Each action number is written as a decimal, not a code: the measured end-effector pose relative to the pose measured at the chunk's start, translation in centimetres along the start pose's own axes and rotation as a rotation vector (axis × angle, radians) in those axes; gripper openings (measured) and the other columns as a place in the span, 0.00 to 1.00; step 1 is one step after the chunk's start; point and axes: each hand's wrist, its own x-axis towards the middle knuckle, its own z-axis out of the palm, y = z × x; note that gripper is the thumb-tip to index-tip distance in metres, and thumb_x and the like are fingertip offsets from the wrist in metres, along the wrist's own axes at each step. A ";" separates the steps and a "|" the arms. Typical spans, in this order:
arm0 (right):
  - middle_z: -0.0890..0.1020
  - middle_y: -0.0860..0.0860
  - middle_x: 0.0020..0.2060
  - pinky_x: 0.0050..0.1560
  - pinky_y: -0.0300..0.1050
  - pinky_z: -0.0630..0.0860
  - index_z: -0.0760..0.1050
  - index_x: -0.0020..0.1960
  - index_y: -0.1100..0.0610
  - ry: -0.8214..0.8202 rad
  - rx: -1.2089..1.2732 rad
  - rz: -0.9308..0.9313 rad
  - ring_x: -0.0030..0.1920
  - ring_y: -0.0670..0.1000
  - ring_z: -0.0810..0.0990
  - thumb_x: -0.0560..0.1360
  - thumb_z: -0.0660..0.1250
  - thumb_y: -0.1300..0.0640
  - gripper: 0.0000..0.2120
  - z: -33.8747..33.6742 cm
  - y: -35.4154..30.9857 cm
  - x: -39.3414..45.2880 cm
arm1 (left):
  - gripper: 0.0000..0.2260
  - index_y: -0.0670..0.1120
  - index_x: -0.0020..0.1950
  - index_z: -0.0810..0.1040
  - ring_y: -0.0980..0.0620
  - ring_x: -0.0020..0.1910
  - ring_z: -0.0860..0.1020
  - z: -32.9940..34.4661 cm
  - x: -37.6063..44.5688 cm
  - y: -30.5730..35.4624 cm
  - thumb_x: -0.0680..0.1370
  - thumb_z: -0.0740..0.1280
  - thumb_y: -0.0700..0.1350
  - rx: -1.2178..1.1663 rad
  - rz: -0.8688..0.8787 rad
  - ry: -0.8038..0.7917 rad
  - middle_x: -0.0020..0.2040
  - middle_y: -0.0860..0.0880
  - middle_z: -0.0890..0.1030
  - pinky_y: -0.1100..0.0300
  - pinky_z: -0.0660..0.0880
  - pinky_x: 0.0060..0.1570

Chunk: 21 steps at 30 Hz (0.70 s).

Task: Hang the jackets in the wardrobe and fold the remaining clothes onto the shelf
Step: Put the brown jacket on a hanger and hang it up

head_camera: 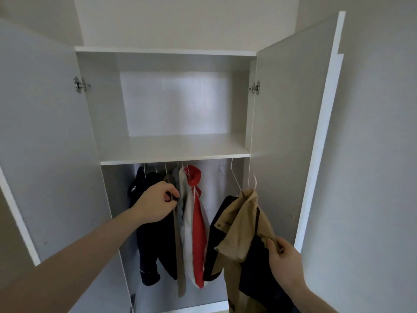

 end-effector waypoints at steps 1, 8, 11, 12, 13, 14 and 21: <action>0.84 0.50 0.40 0.47 0.45 0.76 0.81 0.49 0.56 0.010 0.010 0.007 0.42 0.50 0.81 0.83 0.64 0.56 0.08 0.8 -0.1 1.0 | 0.07 0.52 0.51 0.82 0.54 0.48 0.80 -0.1 1.5 -0.6 0.76 0.73 0.42 0.005 0.009 0.007 0.53 0.52 0.77 0.58 0.77 0.53; 0.82 0.51 0.32 0.33 0.40 0.71 0.79 0.40 0.54 0.088 0.028 0.052 0.35 0.51 0.80 0.82 0.65 0.56 0.12 6.8 -0.1 7.1 | 0.07 0.52 0.50 0.82 0.52 0.46 0.80 0.0 10.3 -5.1 0.74 0.72 0.41 0.039 0.084 -0.020 0.51 0.51 0.75 0.52 0.78 0.55; 0.81 0.53 0.32 0.33 0.43 0.72 0.78 0.39 0.57 0.104 0.032 0.074 0.35 0.53 0.80 0.82 0.64 0.56 0.13 8.9 0.3 8.9 | 0.11 0.57 0.48 0.79 0.50 0.46 0.79 0.1 12.7 -6.3 0.73 0.72 0.41 0.041 0.092 -0.027 0.52 0.51 0.74 0.55 0.77 0.54; 0.81 0.54 0.33 0.33 0.44 0.72 0.78 0.40 0.57 0.106 0.032 0.075 0.35 0.54 0.80 0.82 0.64 0.56 0.13 9.5 0.4 9.5 | 0.11 0.57 0.48 0.79 0.52 0.46 0.79 0.2 13.5 -6.7 0.73 0.72 0.41 0.045 0.085 -0.038 0.53 0.51 0.74 0.55 0.76 0.53; 0.81 0.54 0.33 0.34 0.45 0.72 0.78 0.40 0.57 0.105 0.029 0.076 0.35 0.54 0.80 0.82 0.64 0.56 0.13 10.3 0.6 10.3 | 0.11 0.58 0.49 0.78 0.53 0.46 0.79 0.3 14.3 -7.2 0.73 0.72 0.42 0.055 0.080 -0.051 0.54 0.52 0.73 0.57 0.75 0.53; 0.81 0.54 0.33 0.34 0.45 0.73 0.78 0.40 0.57 0.103 0.025 0.083 0.35 0.54 0.80 0.82 0.64 0.55 0.13 11.0 0.7 11.2 | 0.11 0.58 0.50 0.78 0.55 0.46 0.78 0.4 15.2 -7.6 0.73 0.72 0.43 0.065 0.079 -0.062 0.56 0.53 0.73 0.59 0.74 0.52; 0.80 0.50 0.32 0.32 0.42 0.73 0.76 0.39 0.53 0.062 0.012 0.095 0.33 0.50 0.79 0.82 0.64 0.54 0.13 16.6 3.0 18.3 | 0.13 0.51 0.59 0.79 0.49 0.57 0.75 0.9 22.1 -8.6 0.75 0.71 0.44 0.126 0.077 0.023 0.63 0.49 0.73 0.54 0.73 0.58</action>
